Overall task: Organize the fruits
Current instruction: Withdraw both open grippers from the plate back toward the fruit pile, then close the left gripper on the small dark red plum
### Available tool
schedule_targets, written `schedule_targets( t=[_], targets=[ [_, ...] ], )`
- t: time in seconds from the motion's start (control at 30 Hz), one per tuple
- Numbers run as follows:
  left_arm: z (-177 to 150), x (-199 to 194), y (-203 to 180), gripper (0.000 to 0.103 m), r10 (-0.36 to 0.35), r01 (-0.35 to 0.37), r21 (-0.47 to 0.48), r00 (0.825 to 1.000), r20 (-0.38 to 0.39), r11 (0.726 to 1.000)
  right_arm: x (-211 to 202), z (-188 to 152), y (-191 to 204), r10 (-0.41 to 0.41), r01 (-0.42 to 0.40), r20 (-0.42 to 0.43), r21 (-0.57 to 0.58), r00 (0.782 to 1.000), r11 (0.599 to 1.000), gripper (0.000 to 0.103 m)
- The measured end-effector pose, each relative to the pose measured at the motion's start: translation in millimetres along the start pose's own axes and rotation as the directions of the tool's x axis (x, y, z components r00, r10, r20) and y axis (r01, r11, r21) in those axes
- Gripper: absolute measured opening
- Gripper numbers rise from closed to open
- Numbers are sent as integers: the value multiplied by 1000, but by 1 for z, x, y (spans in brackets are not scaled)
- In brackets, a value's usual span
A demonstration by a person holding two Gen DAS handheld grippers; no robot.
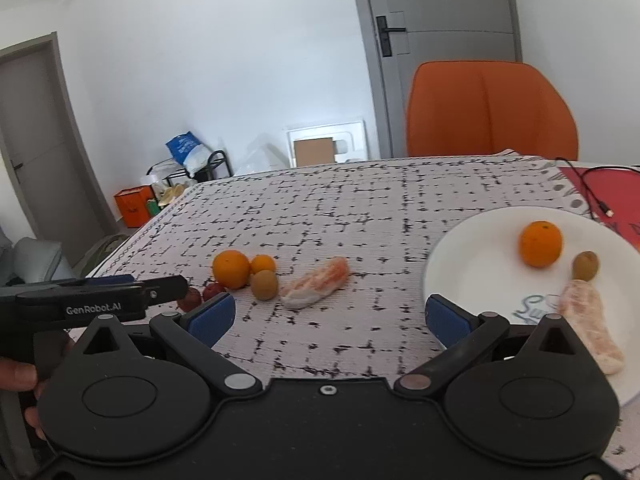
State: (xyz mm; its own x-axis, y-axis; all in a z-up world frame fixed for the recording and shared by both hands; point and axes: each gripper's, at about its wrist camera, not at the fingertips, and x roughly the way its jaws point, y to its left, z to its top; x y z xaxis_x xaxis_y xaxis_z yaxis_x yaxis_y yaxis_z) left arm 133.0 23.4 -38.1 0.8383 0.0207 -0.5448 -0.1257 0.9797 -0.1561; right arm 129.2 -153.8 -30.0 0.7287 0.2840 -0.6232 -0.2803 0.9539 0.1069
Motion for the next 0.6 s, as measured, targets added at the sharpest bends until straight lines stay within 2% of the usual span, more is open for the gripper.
schedule_targets(
  t=[0.03, 0.1, 0.23, 0.53, 0.6],
  targets=[
    [0, 1, 1, 75, -2, 2, -3, 1000, -4, 1000, 3, 1, 2, 3, -3, -6, -3, 1000, 1000, 97],
    [-1, 4, 6, 62, -15, 15, -21, 1000, -19, 1000, 8, 2, 4, 6, -6, -17, -6, 1000, 1000, 94],
    [-3, 11, 10, 54, -29, 27, -35, 999, -40, 999, 20, 4, 7, 5, -5, -43, -3, 999, 1000, 83],
    [-7, 26, 14, 36, -74, 72, -35, 995, -71, 997, 43, 5, 15, -10, 9, -81, -10, 997, 1000, 81],
    [-5, 29, 16, 23, -84, 81, -40, 994, -74, 996, 48, 5, 18, -15, 13, -92, -19, 996, 1000, 80]
  ],
)
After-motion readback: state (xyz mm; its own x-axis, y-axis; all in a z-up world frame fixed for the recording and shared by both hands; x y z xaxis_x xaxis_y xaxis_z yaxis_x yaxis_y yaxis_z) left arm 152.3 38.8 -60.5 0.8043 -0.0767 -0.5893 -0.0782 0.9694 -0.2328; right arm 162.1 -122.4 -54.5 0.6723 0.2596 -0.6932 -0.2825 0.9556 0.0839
